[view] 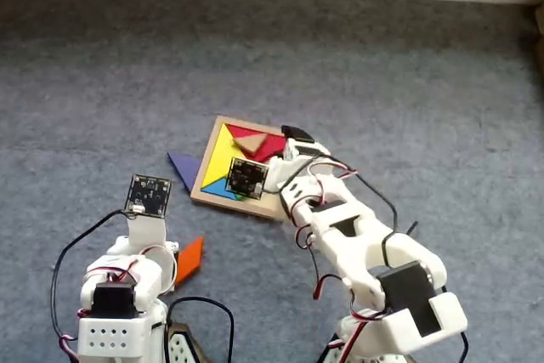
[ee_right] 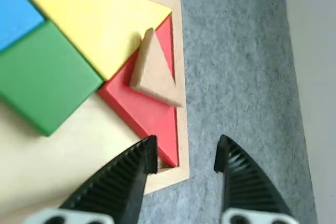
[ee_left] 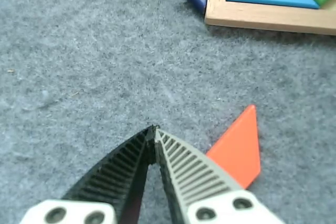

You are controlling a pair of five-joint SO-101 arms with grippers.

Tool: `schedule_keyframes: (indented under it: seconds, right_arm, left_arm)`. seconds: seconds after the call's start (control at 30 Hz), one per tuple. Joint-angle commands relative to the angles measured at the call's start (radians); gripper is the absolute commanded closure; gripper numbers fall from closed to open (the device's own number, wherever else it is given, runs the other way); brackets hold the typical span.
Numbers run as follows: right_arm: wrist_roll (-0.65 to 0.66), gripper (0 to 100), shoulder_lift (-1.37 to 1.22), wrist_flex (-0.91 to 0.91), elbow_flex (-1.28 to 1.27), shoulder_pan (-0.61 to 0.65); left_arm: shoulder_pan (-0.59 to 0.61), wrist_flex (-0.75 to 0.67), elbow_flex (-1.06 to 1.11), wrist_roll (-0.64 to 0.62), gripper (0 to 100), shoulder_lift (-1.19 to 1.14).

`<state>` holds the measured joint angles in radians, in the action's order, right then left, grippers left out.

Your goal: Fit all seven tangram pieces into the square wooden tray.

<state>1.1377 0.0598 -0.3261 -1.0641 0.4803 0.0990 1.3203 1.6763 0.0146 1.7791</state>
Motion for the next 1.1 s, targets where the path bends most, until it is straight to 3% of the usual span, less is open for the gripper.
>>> schedule_keyframes:
  seconds: [0.0, 0.17, 0.3, 0.37, 0.53, 0.63, 0.83, 1.07]
  right_arm:
    - [0.008, 81.1, 0.05, -0.028, 0.002, -0.024]
    - [-0.008, 83.7, 0.05, -0.022, 0.008, -0.045]
    - [-0.23, 91.4, 0.05, 0.013, 0.081, -0.047]
    - [-0.316, 91.4, 0.05, 0.173, 0.182, -0.045]
    - [-0.6, 91.4, -0.019, 0.769, 0.628, -0.033]
    - [-0.657, 91.7, -0.128, 0.952, 0.88, -0.008]
    - [-0.744, 91.8, -0.367, 1.017, 1.13, 0.016]
    - [-0.764, 91.8, -0.453, 1.015, 1.168, 0.048]
  left_arm:
    - [0.01, 0.006, 0.019, 0.005, 99, 0.041]
    - [0.01, 0.006, 0.019, 0.005, 99, 0.041]
    - [0.01, 0.006, 0.019, 0.005, 99, 0.041]
    - [0.01, 0.006, 0.019, 0.005, 99, 0.041]
    - [0.01, 0.006, 0.019, 0.005, 99, 0.041]
    - [0.01, 0.006, 0.019, 0.005, 99, 0.041]
    - [0.01, 0.006, 0.019, 0.005, 99, 0.041]
    - [0.01, 0.006, 0.019, 0.005, 99, 0.041]
